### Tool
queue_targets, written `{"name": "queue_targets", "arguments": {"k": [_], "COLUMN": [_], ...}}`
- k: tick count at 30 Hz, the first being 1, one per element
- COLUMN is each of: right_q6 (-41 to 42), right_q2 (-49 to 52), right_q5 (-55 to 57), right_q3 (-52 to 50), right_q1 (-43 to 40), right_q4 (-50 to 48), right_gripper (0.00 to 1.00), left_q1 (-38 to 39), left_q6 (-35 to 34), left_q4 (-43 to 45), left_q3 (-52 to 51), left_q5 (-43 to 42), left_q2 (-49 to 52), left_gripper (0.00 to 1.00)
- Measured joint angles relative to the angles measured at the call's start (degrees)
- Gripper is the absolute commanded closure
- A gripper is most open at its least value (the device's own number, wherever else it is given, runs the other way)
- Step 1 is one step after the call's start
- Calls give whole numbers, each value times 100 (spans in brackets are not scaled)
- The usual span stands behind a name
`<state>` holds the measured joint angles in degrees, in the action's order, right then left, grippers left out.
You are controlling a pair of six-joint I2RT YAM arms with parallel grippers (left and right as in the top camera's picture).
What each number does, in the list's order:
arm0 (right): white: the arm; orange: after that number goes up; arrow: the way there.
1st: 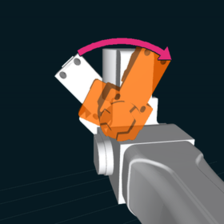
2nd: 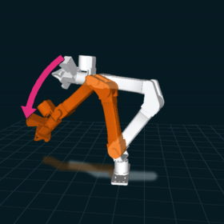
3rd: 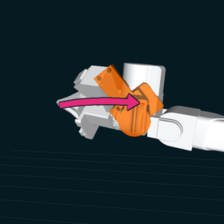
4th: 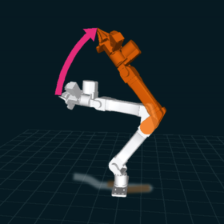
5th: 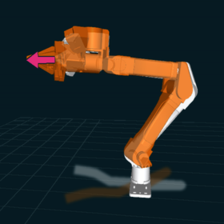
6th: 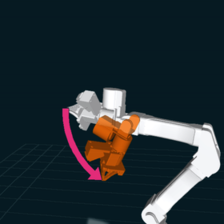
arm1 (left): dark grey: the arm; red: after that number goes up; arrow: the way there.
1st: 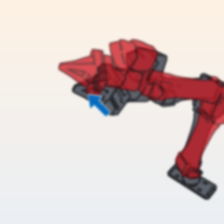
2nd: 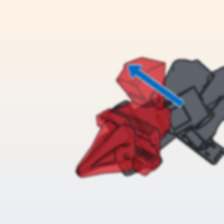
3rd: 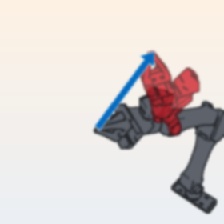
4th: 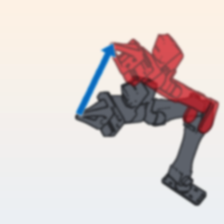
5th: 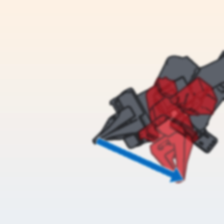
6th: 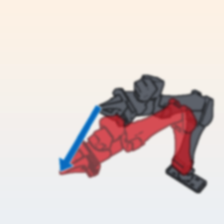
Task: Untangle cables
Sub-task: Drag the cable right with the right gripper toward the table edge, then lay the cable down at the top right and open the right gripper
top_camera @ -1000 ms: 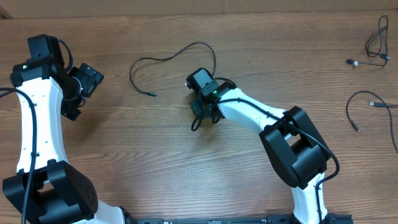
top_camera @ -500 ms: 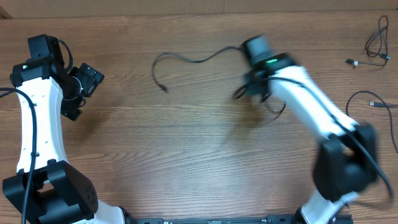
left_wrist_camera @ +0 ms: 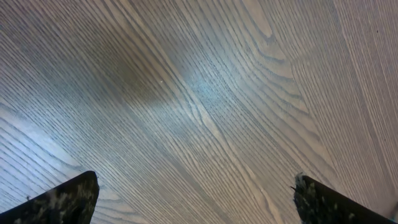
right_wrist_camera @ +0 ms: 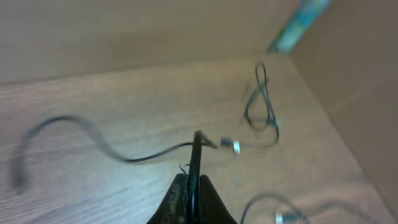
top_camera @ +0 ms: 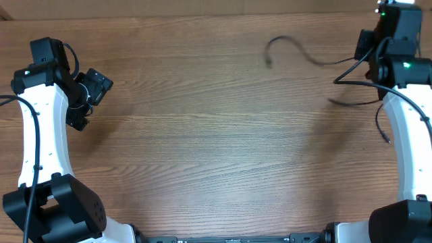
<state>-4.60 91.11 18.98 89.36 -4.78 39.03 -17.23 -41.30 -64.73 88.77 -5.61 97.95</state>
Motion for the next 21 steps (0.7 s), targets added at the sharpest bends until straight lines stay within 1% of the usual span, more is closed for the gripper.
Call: {"name": "queue_targets", "arguments": {"k": [4,9,13,17,21], "right_q6": [-457,-660,-890,-1239,-1397], "right_q2": [0,0,24,396,1239], "right_q5": [-431,-1071,-1534,-1515,-1342], "right_q3": [-2,-2,-2,0,0], "right_q1": [0,0,0,0,-72], "right_q4": [-728,-1567,-1803,-2055,-2391], "right_gripper": [96,96,96,96,96], "left_q1": [0,0,0,0,0], "left_q6": [-2,0,-2,0,0], "left_q4": [0,2,0,2,2], "left_q3": [-2,-2,-2,-2,-2], "left_q5": [0,-2,-2,-2,0], "left_q2": [0,0,0,0,0], "left_gripper": [0,0,0,0,1]}}
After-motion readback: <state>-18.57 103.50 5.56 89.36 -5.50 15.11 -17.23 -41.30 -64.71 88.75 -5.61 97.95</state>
